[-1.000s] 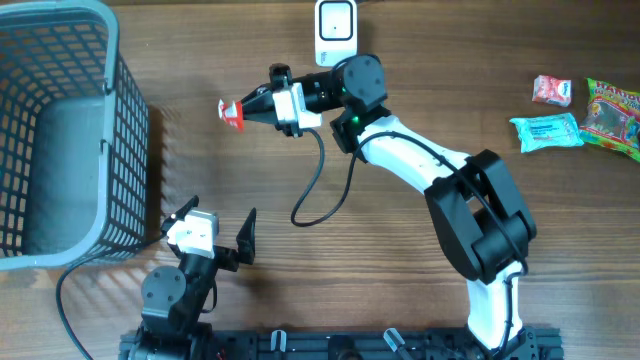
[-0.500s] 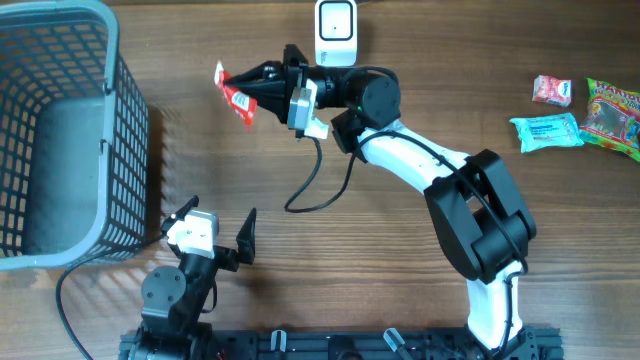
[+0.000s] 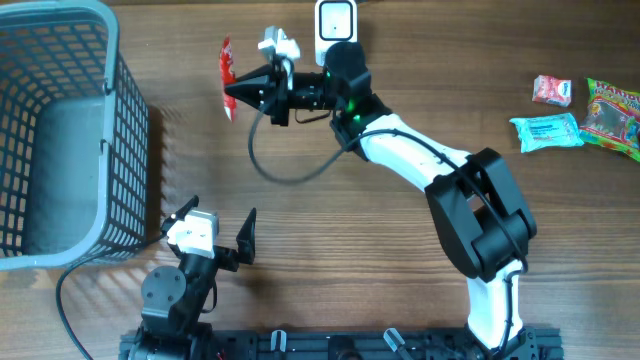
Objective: Scan the item barcode
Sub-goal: 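Hold the Nescafé stick over the white scanner with the right gripper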
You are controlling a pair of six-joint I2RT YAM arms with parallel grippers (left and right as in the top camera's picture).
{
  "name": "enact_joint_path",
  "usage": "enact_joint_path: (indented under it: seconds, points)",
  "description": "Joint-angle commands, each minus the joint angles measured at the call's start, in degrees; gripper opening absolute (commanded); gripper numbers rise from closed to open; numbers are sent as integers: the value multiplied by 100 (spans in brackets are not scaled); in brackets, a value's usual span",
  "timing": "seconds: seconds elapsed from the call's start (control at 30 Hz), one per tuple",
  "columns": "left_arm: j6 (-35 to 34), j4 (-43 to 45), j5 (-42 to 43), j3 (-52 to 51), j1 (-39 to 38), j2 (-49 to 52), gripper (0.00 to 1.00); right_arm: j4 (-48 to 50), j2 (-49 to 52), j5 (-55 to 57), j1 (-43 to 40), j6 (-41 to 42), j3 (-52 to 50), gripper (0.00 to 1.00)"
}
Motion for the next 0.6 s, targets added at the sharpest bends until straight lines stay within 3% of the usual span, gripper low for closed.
enact_joint_path:
  seconds: [0.0, 0.07, 0.13, 0.27, 0.43, 0.57]
  points:
    - [-72, 17, -55, -48, 24, -4, 100, -1078, 11, 393, -350, 2872, 42, 4]
    - [-72, 17, -55, -48, 24, -4, 100, -1696, 13, 822, -450, 3156, 42, 4]
    - [-72, 17, -55, -48, 24, -4, 100, -2131, 13, 2068, -527, 3348, 42, 5]
    - [-72, 17, -55, -48, 24, -4, 100, -1963, 13, 3545, -667, 3812, 44, 5]
    - [-72, 17, -55, -48, 24, -4, 100, -1773, 83, 4426, -839, 4142, 166, 5]
    - [-72, 15, -55, -48, 24, -4, 100, -2164, 590, 4616, -837, 4135, 1075, 4]
